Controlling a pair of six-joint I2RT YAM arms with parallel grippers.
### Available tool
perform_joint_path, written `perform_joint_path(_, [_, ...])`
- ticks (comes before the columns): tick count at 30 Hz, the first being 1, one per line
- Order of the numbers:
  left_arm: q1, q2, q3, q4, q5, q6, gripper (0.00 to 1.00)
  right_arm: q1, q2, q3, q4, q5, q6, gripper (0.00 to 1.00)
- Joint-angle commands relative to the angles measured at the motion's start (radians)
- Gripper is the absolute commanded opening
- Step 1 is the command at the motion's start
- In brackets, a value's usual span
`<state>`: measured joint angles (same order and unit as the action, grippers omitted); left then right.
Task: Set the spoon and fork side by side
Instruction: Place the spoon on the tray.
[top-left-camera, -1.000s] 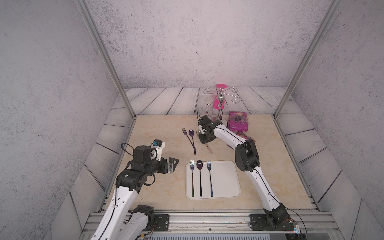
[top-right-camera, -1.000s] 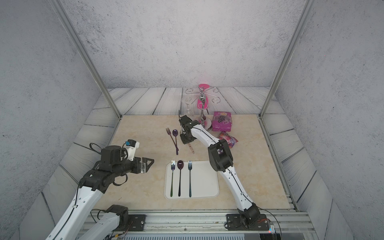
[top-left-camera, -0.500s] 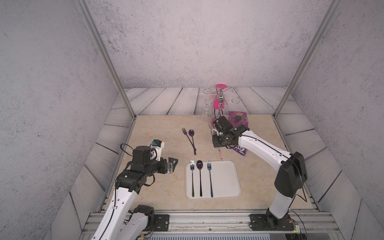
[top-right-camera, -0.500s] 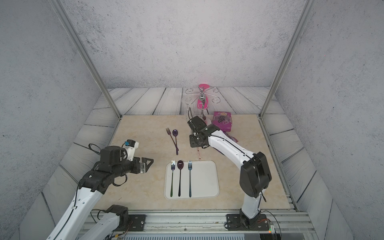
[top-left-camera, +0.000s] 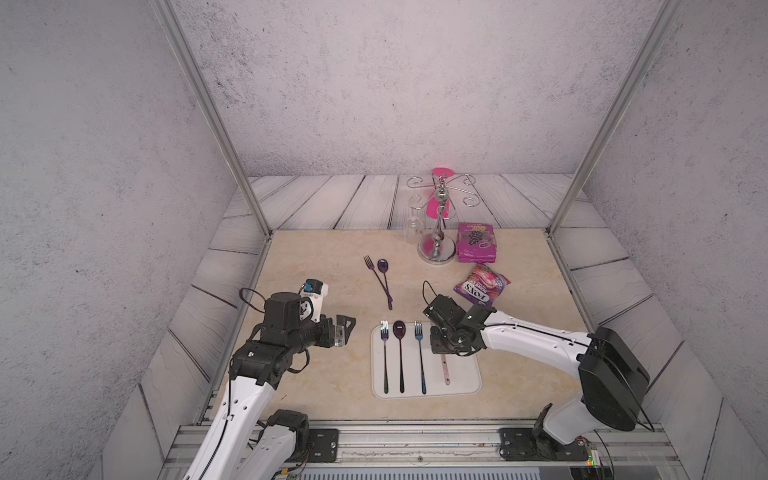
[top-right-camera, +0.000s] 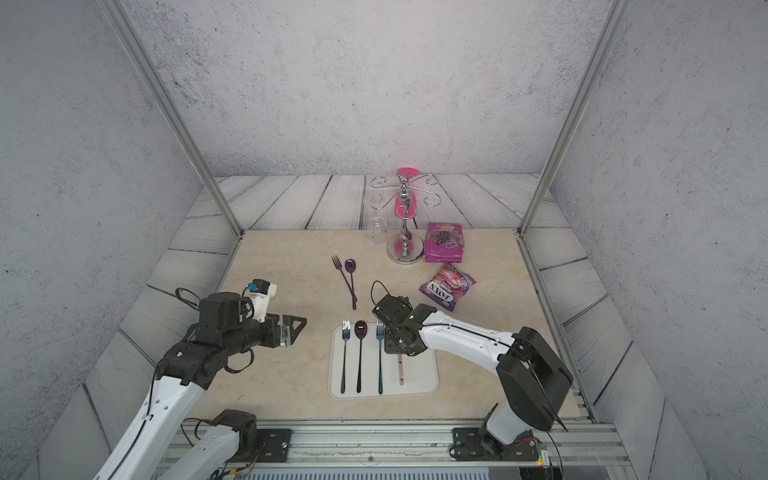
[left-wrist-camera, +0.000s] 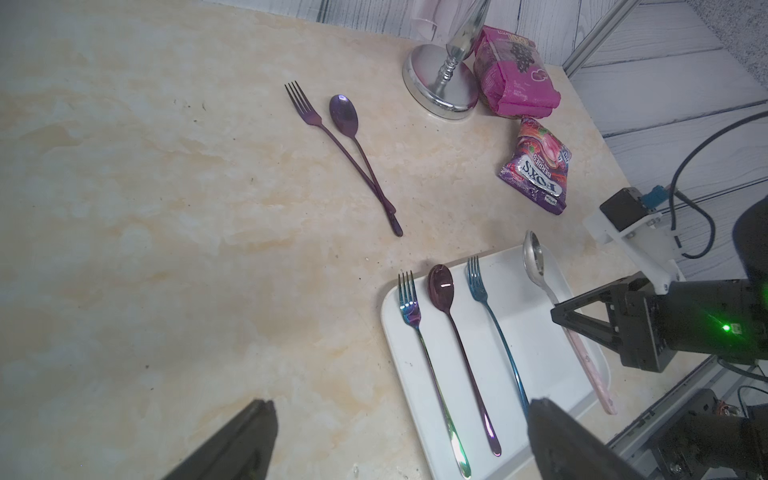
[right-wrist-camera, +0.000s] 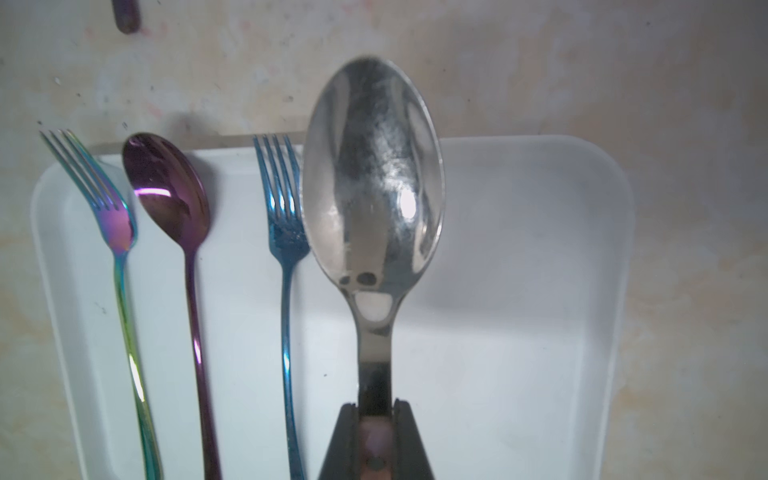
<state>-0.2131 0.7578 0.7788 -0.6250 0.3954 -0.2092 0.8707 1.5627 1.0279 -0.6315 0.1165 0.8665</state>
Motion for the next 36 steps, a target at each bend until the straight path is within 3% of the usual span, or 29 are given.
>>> perform_joint_path(1, [-0.006, -0.012, 0.010, -0.014, 0.002, -0.001, 0.99, 0.016, 0.027, -0.009, 0.049, 0.028, 0.045, 0.00])
perform_joint_path(36, [-0.006, -0.014, 0.009, -0.025, -0.003, 0.006, 0.99, 0.022, 0.182, 0.000, 0.063, -0.018, 0.055, 0.02])
